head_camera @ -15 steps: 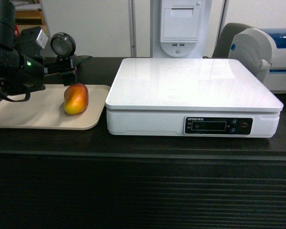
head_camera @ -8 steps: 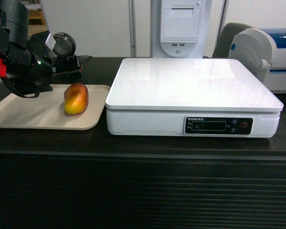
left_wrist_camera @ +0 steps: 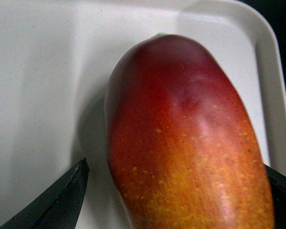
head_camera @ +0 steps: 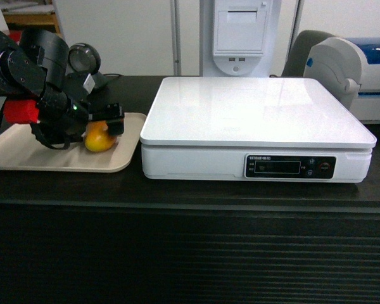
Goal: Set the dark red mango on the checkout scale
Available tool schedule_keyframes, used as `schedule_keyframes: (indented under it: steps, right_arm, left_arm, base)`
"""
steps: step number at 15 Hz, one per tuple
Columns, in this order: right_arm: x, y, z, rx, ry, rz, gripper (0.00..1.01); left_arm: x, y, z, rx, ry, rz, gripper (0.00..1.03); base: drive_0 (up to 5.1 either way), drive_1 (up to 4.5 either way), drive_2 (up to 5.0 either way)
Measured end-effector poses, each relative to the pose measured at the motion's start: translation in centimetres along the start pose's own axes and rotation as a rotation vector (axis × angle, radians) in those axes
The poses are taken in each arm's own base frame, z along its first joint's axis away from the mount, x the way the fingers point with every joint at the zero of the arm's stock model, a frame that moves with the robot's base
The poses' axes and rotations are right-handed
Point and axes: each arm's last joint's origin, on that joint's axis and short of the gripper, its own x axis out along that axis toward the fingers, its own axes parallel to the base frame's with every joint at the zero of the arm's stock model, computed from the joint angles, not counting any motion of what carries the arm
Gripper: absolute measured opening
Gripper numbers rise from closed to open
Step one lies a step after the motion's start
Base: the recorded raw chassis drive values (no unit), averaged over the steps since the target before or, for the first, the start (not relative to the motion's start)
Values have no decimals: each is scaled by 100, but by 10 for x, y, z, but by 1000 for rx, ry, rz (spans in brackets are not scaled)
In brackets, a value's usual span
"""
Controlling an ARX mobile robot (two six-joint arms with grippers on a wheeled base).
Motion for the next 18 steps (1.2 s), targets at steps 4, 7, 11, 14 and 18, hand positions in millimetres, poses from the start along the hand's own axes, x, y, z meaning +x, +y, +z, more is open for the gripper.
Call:
schedule_keyframes:
  steps: [4, 7, 11, 14, 18]
  right_arm:
    - [0, 0, 0, 0, 0, 0, 98]
    - [0, 0, 0, 0, 0, 0, 98]
    - [0, 0, 0, 0, 0, 0, 98]
    - [0, 0, 0, 0, 0, 0, 98]
    - [0, 0, 0, 0, 0, 0, 98]
  left_arm:
    - [8, -3, 0, 101, -13, 8, 98]
    - [11, -5, -7, 173, -30, -2, 64]
    - [-3, -6, -16, 221, -34, -6, 60]
    - [-33, -13, -14, 246, -81, -13, 60]
    - [-105, -44, 14, 279, -251, -45, 60]
  base:
    - [0, 0, 0]
    - [0, 0, 0]
    - [0, 0, 0]
    - [0, 0, 0]
    - [0, 0, 0]
